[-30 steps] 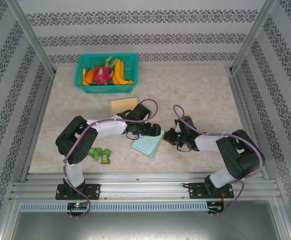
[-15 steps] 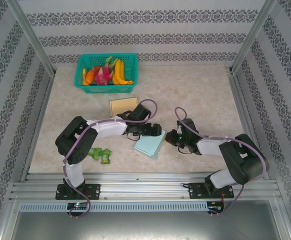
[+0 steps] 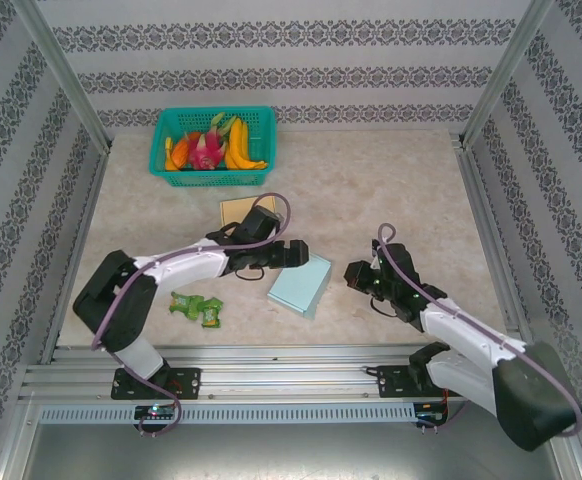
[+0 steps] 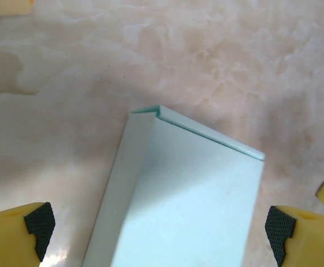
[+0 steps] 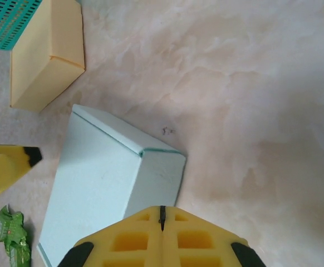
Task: Fold the paper box
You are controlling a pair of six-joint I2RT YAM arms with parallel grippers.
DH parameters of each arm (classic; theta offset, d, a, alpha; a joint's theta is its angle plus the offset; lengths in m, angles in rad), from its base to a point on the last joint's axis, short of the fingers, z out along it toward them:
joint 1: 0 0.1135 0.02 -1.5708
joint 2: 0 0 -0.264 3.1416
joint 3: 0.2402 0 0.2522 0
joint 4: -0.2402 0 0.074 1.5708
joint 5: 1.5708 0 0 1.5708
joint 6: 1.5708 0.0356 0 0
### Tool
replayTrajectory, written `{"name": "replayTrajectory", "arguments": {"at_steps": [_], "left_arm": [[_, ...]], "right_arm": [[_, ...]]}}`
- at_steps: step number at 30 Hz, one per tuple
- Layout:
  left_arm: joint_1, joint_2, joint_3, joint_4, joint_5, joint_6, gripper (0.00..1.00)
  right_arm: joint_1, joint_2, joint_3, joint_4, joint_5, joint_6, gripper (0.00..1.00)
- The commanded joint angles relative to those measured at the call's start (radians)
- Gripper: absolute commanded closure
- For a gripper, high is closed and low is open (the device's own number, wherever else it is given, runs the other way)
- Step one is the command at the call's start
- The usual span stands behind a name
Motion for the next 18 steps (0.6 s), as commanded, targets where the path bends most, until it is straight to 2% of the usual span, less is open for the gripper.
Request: {"name": "replayTrajectory", "arguments": {"at_steps": [1, 8, 13, 18], "left_arm": [[0.005, -0.096, -0.06, 0.002, -0.027, 0.015, 0.01], [0.004, -0.228, -0.208, 0.0, -0.04, 0.031, 0.0], [0.005, -0.228, -0.26, 0.03, -0.04, 0.018, 0.0], [-0.001, -0.204, -0.281, 0.106, 0.04, -0.011, 0.0]], "right_arm": [[0.027, -0.075, -0.035, -0.125, 0.039, -0.015, 1.0], [0.141, -0.177, -0.065, -0.212, 0.113, 0.016, 1.0], [0.285, -0.133, -0.061, -0.204, 0.188, 0.059, 1.0], [0.407, -0.048, -0.05, -0.166, 0.233, 0.102, 1.0]]}}
